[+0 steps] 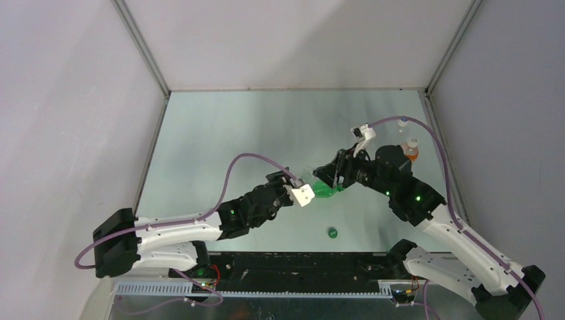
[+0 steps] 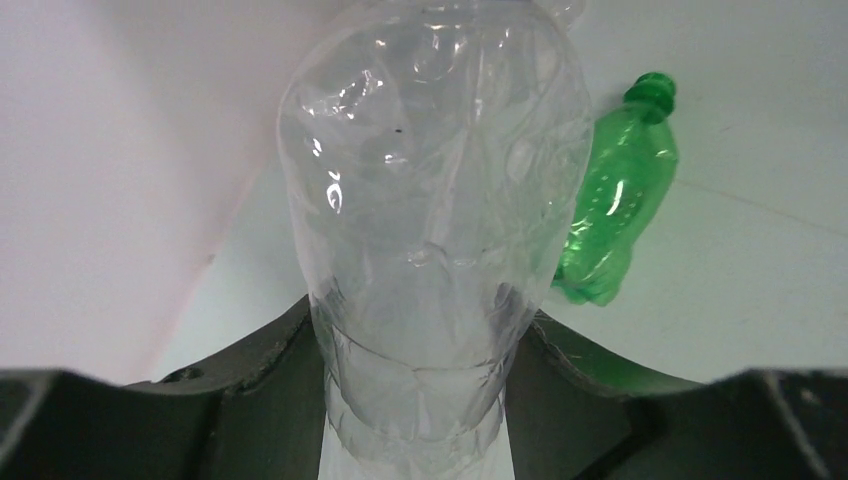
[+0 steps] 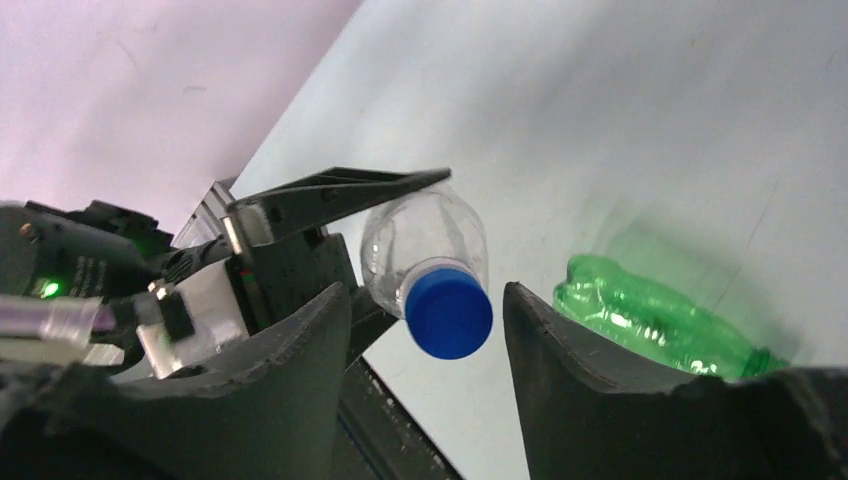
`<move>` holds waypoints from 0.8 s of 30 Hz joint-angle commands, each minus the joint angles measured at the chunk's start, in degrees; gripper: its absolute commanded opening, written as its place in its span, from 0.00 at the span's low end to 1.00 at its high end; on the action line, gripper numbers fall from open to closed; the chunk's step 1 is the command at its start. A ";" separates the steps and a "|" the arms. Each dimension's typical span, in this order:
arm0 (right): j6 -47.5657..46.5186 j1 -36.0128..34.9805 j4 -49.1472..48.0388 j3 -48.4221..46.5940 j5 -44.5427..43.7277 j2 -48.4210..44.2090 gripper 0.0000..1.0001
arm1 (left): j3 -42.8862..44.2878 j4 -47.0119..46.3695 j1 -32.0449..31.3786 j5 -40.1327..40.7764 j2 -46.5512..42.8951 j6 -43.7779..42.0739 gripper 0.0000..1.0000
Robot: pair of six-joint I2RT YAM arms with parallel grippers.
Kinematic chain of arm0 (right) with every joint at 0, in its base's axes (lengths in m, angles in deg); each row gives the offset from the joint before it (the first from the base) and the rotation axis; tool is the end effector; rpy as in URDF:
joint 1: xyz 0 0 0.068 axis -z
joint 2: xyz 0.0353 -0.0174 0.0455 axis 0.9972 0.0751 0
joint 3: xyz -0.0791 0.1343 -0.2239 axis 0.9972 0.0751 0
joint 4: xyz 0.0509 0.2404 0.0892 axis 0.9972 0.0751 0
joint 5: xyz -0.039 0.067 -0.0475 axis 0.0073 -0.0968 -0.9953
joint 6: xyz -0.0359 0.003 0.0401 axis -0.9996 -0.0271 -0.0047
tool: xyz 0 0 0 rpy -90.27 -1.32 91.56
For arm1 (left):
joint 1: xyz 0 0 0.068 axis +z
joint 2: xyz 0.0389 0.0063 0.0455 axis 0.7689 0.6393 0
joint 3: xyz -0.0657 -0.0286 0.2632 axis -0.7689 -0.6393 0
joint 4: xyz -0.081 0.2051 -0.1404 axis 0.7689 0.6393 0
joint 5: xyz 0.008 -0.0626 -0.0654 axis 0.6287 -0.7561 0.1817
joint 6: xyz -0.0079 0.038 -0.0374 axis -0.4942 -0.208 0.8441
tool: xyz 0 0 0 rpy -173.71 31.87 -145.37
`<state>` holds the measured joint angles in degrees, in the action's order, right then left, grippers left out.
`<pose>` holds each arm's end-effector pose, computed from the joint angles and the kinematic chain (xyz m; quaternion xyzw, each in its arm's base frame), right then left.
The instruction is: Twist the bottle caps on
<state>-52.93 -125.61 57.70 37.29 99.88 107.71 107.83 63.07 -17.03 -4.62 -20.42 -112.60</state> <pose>0.1465 0.1329 0.3451 -0.1330 0.7912 0.4116 0.4324 0.1119 -0.2263 0.2493 0.4982 0.6024 -0.0079 0.6236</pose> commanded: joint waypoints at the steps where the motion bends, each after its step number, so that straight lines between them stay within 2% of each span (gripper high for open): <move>1: -5.98 -2.00 -13.76 2.88 -3.67 -3.22 0.61 | 1.87 -2.43 1.58 -8.78 -1.31 10.07 0.05; 6: -6.65 -4.92 -22.18 7.11 -6.08 -4.67 0.66 | 2.66 -2.96 1.85 -12.72 -1.07 14.27 0.05; 15: -7.38 -9.77 -21.33 9.33 -21.29 -5.87 0.65 | 3.71 -5.41 2.47 -14.95 -1.01 19.22 0.06; 19: -7.30 -10.81 -19.57 9.89 -24.64 -6.94 0.64 | 3.33 -6.57 3.41 -16.02 -1.19 21.95 0.06; 21: -6.78 -10.84 -19.83 10.52 -24.97 -7.46 0.61 | 3.35 -6.91 3.73 -16.64 -1.22 22.72 0.06; 24: -5.90 -10.90 -21.66 11.17 -23.91 -7.62 0.49 | 3.69 -7.39 3.89 -17.98 -1.02 23.50 0.06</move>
<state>-59.33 -136.17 39.75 47.74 78.77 101.04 109.25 59.95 -13.64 -20.25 -20.44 -92.47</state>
